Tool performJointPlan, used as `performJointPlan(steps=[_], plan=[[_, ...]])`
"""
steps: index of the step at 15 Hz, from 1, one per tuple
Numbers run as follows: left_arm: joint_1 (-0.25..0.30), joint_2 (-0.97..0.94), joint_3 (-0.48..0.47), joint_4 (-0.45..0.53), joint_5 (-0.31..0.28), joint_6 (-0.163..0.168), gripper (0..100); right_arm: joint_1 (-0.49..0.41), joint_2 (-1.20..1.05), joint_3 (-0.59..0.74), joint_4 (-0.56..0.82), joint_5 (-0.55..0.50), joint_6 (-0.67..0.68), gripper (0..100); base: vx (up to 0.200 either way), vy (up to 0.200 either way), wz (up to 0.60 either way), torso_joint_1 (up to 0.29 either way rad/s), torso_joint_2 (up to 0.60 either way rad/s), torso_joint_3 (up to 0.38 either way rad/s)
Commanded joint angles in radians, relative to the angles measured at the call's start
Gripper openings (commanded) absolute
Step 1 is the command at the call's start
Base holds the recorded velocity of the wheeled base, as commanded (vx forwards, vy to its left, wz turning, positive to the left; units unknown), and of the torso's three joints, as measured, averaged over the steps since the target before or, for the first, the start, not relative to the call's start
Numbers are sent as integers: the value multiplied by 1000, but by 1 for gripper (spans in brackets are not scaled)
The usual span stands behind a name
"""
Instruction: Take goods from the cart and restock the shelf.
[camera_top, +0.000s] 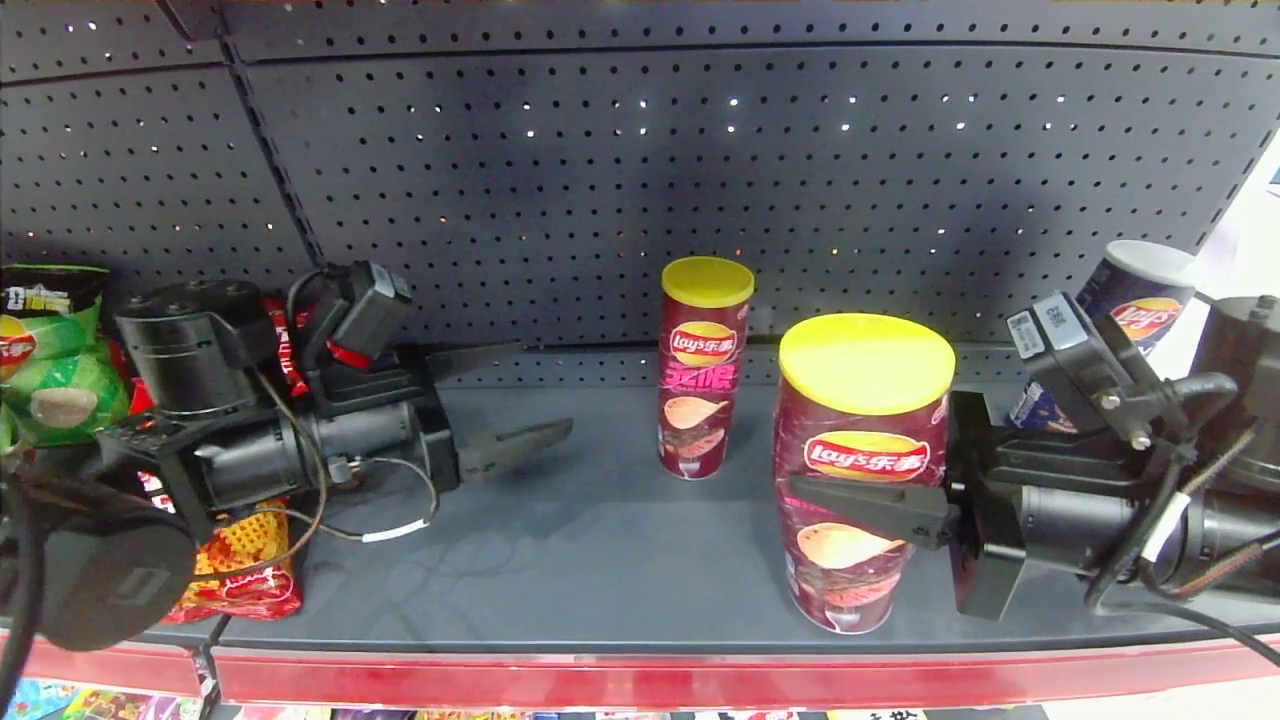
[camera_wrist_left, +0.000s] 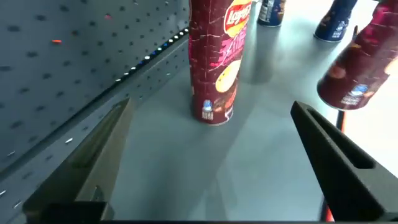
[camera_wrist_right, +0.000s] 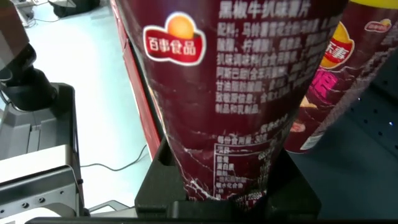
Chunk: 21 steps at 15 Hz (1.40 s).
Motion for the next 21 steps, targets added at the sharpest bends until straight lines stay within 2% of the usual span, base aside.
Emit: performJointPlan(steps=[1,5,6,7,8,10,13,16,21], plan=[[-20,100,-73,-1,0,-4,100,-10,7,0,0,0,-1,0,0,0,0,0,0,0],[-53,186,-136,-7,3,-7,100,-25,16,0,0,0,-1,0,0,0,0,0,0,0],[-85,218,-153,-18,3,-10,100,-25,21,0,0,0,-2,0,0,0,0,0,0,0],[-92,233,-162,-21,8,-10,100,-25,23,0,0,0,-1,0,0,0,0,0,0,0],[-115,270,-196,-21,29,-12,100,-27,24,0,0,-3,-2,0,0,0,0,0,0,0],[-131,292,-202,-21,52,-25,100,-39,26,11,0,-7,-1,0,0,0,0,0,0,0],[-140,315,-273,-16,66,-41,100,-41,39,13,-6,-7,-1,0,0,0,0,0,0,0],[-158,350,-294,-18,68,-48,100,-41,47,6,-6,-7,-1,0,0,0,0,0,0,0],[-157,419,-363,-21,63,-55,100,-41,42,14,-6,-7,-1,0,0,0,0,0,0,0]])
